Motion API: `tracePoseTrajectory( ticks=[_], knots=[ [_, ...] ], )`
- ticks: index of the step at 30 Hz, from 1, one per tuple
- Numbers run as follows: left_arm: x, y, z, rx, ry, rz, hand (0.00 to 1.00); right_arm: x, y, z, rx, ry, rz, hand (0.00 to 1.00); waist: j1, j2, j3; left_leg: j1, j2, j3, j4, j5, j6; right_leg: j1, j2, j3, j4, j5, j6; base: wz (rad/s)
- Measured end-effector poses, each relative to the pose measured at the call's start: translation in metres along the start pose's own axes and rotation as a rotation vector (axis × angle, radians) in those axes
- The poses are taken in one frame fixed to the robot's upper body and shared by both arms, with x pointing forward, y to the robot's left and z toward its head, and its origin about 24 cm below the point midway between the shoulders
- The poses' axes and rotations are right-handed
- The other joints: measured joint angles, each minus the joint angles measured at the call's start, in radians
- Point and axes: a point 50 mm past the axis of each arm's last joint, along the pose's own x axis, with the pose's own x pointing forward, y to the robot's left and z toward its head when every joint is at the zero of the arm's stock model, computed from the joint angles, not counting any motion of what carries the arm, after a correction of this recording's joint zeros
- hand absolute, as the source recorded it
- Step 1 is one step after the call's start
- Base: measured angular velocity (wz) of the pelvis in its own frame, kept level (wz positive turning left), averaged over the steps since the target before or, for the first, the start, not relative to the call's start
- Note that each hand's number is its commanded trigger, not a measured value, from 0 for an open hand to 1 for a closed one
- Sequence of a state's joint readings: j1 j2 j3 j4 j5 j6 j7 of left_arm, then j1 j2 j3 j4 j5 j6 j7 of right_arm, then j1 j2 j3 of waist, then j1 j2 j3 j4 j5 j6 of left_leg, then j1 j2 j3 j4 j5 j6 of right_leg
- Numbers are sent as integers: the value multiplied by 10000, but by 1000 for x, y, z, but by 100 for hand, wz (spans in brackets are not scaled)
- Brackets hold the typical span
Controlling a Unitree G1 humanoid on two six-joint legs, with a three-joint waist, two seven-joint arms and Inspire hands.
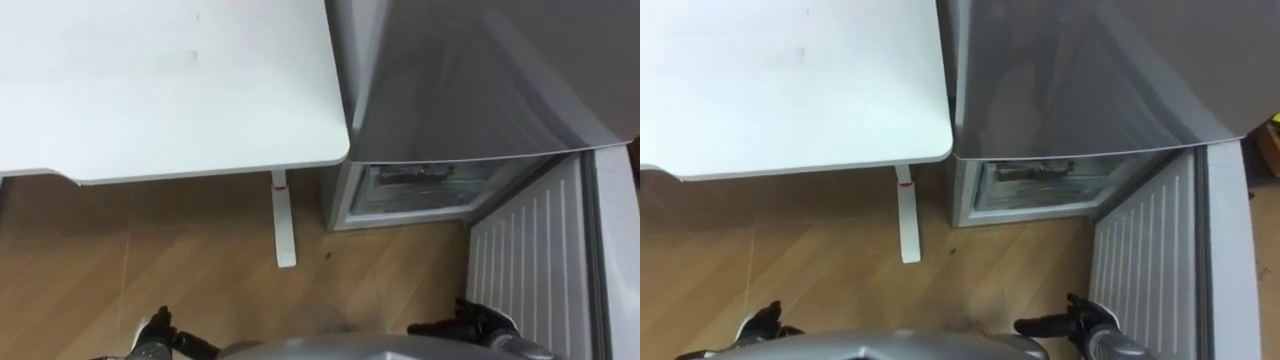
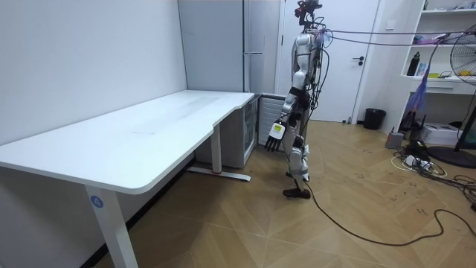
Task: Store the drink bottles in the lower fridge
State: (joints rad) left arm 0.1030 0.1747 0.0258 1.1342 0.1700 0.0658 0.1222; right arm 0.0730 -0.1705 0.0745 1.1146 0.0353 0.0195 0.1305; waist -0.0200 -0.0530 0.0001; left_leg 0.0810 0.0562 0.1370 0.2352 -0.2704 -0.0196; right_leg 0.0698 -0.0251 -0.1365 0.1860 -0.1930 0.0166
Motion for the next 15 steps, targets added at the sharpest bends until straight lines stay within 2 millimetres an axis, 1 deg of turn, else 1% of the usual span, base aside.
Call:
tracePoseTrajectory(
  ticks=[1, 2, 5, 6, 7, 8, 9, 10, 12, 14, 15],
  knots=[
    [0, 0, 1, 117, -75, -48, 0, -1, 0, 9, -503, -376, -30, 0, -5, 9, 15, -12, -1, -2, 0, 13, 9, -7, -4, -1, -2, 19, 0, 0],
    [0, 0, 1, 129, -110, -72, 0, -1, 0, 13, -703, -565, -62, 0, -8, 7, 15, -8, -5, 0, 0, 14, 11, -7, -9, -2, 1, 20, 0, 0],
    [-1, 2, 3, 147, -269, -97, 0, -7, -6, 43, -1853, -1748, -434, 0, -39, -62, 22, 16, -23, 23, -45, 61, 19, -19, -18, 61, 20, 26, 7, -3],
    [-1, 5, 2, 311, -347, -28, 0, -13, -12, 63, -2208, -2612, -745, 0, -162, -126, 14, 29, -52, 17, -167, 159, 26, 2, -31, 91, 2, 56, 11, 0],
    [-1, 9, 3, 588, -400, 52, 0, -20, -21, 81, -2237, -3470, -1130, 0, -190, -176, 23, 72, -65, 14, -250, 212, 28, -2, -36, 124, -20, 83, 2, 0],
    [-1, 10, 2, 682, -402, 90, 0, -24, -26, 88, -2276, -3807, -1350, 0, -182, -175, 43, 115, -66, 19, -273, 222, 25, -17, -33, 138, -27, 89, 1, 0],
    [0, 13, 1, 790, -386, 138, 0, -30, -35, 97, -2322, -4307, -1758, 0, -149, -207, 16, 171, -67, 25, -304, 227, 23, 16, -28, 165, -25, 89, 1, -5],
    [0, 16, 2, 837, -441, 185, 0, -35, -43, 105, -2259, -4694, -2165, 0, -113, -246, -6, 172, -66, 63, -312, 227, 23, 5, -22, 207, -26, 89, 2, -6],
    [-2, 17, 4, 828, -674, 190, 0, -42, -52, 113, -2435, -5037, -2633, 0, -84, -245, 2, 159, -65, 154, -310, 227, 23, -24, -26, 233, -15, 99, 14, -8],
    [-3, 18, 7, 830, -915, 220, 0, -46, -59, 117, -2476, -5227, -3068, 0, -133, -233, -1, 155, -75, 164, -328, 227, 25, -21, -34, 222, 2, 101, 17, -4],
    [-3, 18, 9, 814, -990, 236, 0, -49, -63, 120, -2381, -5366, -3288, 0, -140, -233, -15, 134, -74, 188, -357, 231, 31, -17, -28, 235, 20, 101, 17, -5]
  ],
)
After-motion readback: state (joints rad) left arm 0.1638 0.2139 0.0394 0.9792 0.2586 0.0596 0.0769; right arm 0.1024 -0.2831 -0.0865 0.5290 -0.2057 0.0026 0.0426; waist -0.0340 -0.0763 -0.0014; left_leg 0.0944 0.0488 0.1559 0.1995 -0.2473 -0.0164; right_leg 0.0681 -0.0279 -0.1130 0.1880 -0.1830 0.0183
